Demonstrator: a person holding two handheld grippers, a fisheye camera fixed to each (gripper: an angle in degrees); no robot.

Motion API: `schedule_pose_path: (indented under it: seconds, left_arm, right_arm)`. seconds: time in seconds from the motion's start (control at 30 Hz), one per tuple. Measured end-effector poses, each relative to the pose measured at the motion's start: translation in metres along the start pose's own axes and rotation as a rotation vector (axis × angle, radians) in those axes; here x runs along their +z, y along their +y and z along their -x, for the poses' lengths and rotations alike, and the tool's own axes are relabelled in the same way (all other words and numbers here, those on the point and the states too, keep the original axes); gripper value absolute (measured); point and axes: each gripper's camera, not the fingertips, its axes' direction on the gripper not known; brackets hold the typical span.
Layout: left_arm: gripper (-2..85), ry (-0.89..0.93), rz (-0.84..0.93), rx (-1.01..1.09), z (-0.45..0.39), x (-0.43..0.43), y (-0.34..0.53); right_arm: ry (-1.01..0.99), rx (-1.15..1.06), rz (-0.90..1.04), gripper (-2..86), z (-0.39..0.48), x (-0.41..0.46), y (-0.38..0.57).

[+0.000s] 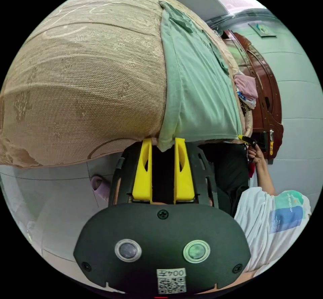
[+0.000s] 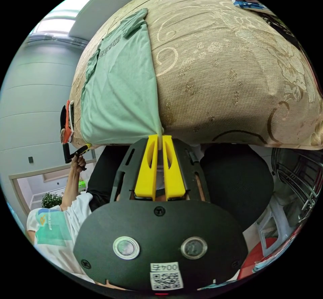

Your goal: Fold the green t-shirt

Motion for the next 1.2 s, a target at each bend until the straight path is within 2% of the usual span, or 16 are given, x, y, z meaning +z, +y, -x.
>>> schedule_pose_path:
  seconds: [0.13, 0.37, 0.53, 0.7, 0.83, 0.9, 1.2]
  left_arm:
    - [3.4, 0.037, -0.064, 0.043, -0.015, -0.012, -0.004]
    - [2.2, 0.1, -0.095, -0.024, 0.002, -0.017, 0.002]
    - [2.2, 0.109, -0.099, -0.032, 0.003, -0.017, 0.004]
    - [2.2, 0.109, -0.096, -0.022, 0.005, -0.022, 0.0]
    - [2.2, 0.127, -0.105, -0.021, 0.009, -0.026, -0.001]
    - [2.0, 0.148, -0.119, -0.027, 0.014, -0.029, -0.001]
    - [1.7, 0.332, -0.245, -0.006, 0.025, -0.073, 0.011]
  right_arm:
    - [0.002, 0.018, 0.016, 5.2, -0.007, 0.008, 0.0]
    - [-0.064, 0.081, -0.061, 16.7, -0.029, 0.003, 0.009]
    - [-0.033, 0.089, -0.008, 18.2, -0.015, 0.029, -0.002]
    - [0.114, 0.145, 0.03, 15.7, -0.007, 0.051, -0.01]
    - [0.158, 0.06, 0.064, 9.0, -0.003, 0.053, -0.011]
    - [0.136, -0.002, 0.054, 4.2, -0.003, 0.05, -0.007]
    - [-0.08, -0.215, -0.107, 1.1, -0.027, -0.007, 0.024]
